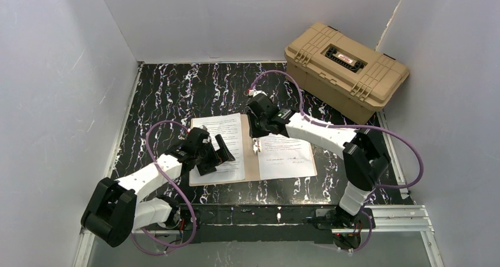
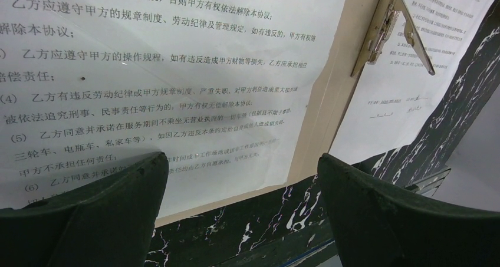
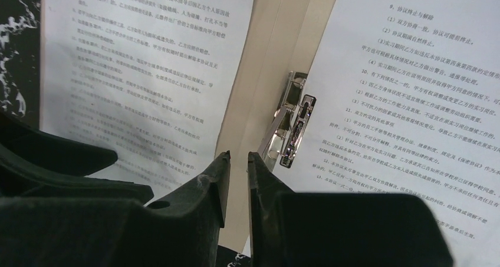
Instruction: Put the files into the folder
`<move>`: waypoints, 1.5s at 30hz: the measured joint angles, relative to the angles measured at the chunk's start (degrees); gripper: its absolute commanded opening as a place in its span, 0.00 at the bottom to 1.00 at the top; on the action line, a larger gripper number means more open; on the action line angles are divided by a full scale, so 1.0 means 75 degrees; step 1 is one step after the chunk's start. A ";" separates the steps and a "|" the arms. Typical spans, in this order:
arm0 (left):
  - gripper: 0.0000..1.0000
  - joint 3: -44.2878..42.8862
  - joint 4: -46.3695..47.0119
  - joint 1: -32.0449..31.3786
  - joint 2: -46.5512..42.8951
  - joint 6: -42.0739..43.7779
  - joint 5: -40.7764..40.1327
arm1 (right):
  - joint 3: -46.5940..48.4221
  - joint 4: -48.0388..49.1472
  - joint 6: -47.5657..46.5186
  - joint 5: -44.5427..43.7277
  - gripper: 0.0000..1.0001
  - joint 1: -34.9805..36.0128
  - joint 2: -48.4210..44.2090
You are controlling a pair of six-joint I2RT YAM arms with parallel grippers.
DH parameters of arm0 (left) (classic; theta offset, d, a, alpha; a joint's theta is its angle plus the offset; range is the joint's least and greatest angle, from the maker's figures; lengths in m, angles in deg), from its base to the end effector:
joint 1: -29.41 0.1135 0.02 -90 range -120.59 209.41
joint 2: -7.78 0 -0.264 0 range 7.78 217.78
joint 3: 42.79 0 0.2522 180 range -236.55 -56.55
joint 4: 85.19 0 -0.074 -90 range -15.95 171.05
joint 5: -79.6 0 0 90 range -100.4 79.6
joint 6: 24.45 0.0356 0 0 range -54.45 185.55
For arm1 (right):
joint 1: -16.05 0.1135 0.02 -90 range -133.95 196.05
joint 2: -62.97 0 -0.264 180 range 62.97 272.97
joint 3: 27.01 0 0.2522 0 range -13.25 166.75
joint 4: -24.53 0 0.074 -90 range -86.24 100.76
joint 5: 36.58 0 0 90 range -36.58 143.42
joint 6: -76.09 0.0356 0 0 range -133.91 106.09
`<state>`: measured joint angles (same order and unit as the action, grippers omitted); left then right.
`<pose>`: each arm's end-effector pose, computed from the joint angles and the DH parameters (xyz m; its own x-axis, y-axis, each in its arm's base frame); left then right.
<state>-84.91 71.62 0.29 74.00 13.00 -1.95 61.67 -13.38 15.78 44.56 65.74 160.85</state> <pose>0.1878 -0.1106 0.1719 -0.8416 -0.4301 -0.3267 -0.1640 0.7798 -0.6041 0.2497 0.2858 0.2547 -0.7514 -0.1292 -0.6471 -0.3609 0.9015 0.2391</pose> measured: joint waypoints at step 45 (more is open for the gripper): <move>0.98 -0.0137 -0.0117 -0.0006 0.0169 -0.0064 -0.0073 | 0.0356 -0.1332 -0.0758 -0.1180 0.01 0.0979 0.0994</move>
<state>-85.94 70.74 0.24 75.27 12.52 -2.50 64.33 -23.36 10.10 35.71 73.09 168.31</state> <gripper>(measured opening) 0.981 0.030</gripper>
